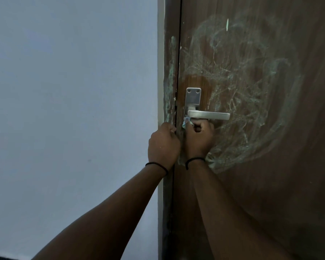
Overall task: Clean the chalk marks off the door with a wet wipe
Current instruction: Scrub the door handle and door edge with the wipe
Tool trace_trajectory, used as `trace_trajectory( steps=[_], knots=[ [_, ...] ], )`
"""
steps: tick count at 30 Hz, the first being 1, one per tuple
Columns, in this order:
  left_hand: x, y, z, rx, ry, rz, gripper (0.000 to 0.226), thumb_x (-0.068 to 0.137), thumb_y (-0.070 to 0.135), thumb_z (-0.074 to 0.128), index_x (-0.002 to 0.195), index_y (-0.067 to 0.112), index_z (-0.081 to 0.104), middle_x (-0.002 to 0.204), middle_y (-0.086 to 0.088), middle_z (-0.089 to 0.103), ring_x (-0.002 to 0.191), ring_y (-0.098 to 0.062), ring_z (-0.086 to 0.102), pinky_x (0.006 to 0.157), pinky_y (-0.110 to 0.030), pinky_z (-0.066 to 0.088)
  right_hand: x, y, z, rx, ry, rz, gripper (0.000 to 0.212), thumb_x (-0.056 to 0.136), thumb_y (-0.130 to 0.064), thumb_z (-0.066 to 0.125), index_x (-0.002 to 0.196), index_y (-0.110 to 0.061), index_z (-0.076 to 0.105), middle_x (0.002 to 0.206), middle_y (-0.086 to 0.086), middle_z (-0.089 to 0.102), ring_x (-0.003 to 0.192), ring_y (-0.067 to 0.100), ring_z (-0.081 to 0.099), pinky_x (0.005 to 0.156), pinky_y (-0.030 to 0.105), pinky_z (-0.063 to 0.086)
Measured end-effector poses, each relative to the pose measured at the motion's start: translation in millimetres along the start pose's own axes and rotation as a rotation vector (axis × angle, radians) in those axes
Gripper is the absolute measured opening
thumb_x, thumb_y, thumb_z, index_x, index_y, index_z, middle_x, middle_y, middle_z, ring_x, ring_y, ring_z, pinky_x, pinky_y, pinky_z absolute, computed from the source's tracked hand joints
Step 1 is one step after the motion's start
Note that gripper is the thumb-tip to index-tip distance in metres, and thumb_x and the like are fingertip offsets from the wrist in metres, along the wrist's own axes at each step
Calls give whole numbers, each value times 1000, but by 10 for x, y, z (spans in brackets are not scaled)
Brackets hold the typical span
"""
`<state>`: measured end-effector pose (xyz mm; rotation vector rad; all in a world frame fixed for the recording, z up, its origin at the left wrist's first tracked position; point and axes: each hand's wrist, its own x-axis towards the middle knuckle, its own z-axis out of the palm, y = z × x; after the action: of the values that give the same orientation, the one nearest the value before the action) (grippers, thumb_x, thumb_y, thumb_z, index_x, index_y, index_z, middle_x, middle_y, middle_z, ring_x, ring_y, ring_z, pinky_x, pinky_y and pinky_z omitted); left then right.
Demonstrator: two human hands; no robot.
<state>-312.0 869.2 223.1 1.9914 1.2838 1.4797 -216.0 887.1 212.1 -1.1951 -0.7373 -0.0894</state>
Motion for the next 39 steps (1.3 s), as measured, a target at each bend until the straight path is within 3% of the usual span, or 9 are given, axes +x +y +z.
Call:
trace_trajectory(
  steps=[5,8,13,16,19,21,31,35,39],
  knots=[
    [-50,-29,-10,-100,27,13,19,94,13,43,98,14,62,79,-8,69,72,-25,65,70,-44,57,-43,12,10,-76,-48,-124,14,81,-23,75,75,-11,69,80,2,62,78,23,60,76,40,51],
    [-57,-38,-47,-44,64,76,19,95,12,43,96,14,62,78,-6,68,70,-22,62,65,-37,53,-58,-109,130,-113,59,-2,21,76,-34,78,67,-20,66,83,2,65,95,26,57,86,50,46],
    [-56,-50,-110,0,82,104,15,95,12,46,94,12,61,78,-6,67,67,-22,57,54,-27,39,-204,-107,216,-152,60,121,15,74,-37,75,67,-33,63,91,-7,61,104,25,51,89,37,32],
    [-67,-58,-139,-2,67,112,15,96,13,45,96,12,60,76,-6,66,66,-20,58,53,-21,35,-197,131,-26,-118,5,116,4,80,-25,74,81,-22,71,94,0,68,97,21,60,88,42,48],
    [-45,-56,-141,-8,72,142,17,96,10,44,97,9,61,73,-9,65,63,-22,57,55,-26,39,-47,103,-153,103,121,177,8,84,-15,73,87,-8,71,84,-2,70,74,-6,62,67,9,50],
    [-18,-35,-122,-12,79,139,17,96,8,44,97,8,61,73,-10,65,64,-23,58,55,-26,40,21,-40,-98,101,143,170,11,85,-13,71,91,-3,70,78,-4,66,65,-5,58,57,0,39],
    [-24,27,-68,2,89,124,16,95,8,45,95,9,61,77,-10,66,67,-24,60,59,-36,49,34,-145,-127,-87,60,180,14,89,-16,65,99,-6,68,93,10,72,87,25,67,71,25,42],
    [-30,49,-28,4,75,95,17,95,7,44,95,11,61,76,-9,67,68,-24,62,62,-42,54,133,-172,-78,254,79,561,10,88,-10,66,96,-5,69,79,6,70,76,23,69,70,37,58],
    [-22,46,-7,1,77,77,16,95,8,44,97,11,60,77,-9,67,69,-24,63,63,-42,55,109,-204,-41,616,129,796,19,90,-1,61,109,2,65,76,7,65,71,19,66,70,30,58]
  ],
)
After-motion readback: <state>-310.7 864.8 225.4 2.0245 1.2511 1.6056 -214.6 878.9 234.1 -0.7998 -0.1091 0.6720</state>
